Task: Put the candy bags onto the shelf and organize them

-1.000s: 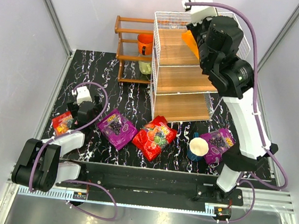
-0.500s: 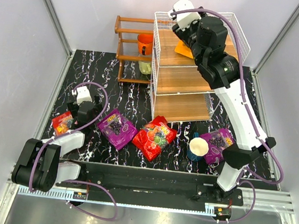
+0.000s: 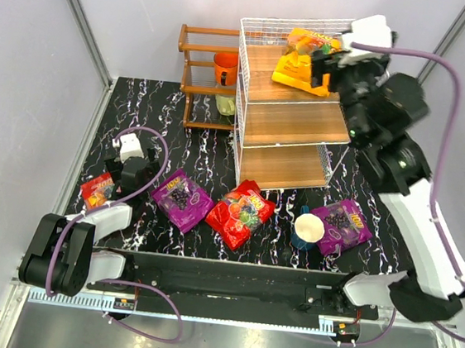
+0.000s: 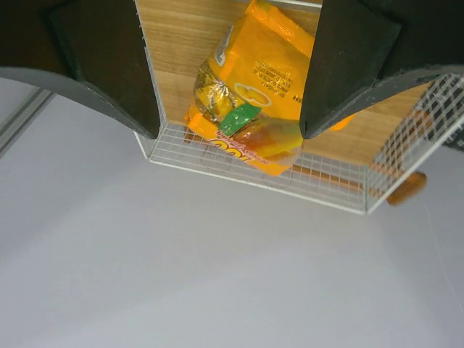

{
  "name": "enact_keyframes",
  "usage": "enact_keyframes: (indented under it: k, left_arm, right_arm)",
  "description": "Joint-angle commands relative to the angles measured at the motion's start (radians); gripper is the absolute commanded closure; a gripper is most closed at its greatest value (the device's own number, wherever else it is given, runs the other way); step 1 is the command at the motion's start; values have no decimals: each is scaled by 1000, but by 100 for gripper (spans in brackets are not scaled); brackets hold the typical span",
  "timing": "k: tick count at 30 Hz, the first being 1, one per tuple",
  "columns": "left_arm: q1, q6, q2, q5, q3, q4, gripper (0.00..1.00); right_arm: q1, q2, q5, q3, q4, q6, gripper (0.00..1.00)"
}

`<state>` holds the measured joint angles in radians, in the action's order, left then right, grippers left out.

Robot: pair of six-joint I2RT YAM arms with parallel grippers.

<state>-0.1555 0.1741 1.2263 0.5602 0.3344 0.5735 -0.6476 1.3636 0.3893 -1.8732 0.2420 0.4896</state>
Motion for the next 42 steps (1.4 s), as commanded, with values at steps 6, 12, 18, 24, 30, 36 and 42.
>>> enact_keyframes:
  k: [6, 12, 18, 24, 30, 36, 42]
  left_arm:
    - [-3, -12, 6, -11, 40, 31, 1]
    - [-3, -12, 7, -9, 43, 26, 1]
    - [-3, -12, 7, -9, 41, 28, 1]
    - [-3, -8, 9, -8, 46, 23, 1]
    - [-3, -7, 9, -6, 48, 22, 1]
    - [-3, -7, 10, -3, 49, 19, 1]
    - [-3, -5, 12, -5, 51, 17, 1]
  right_arm:
    - [2, -129, -26, -10, 160, -322, 25]
    - [3, -142, -60, 69, 246, -436, 16]
    - [3, -121, -14, 135, 191, -482, 9]
    - [3, -81, 152, 155, 169, -450, 11]
    - [8, -55, 317, 166, 163, -399, 21]
    - [48, -37, 376, 169, 163, -402, 22]
    - [111, -21, 362, 149, 180, -430, 21]
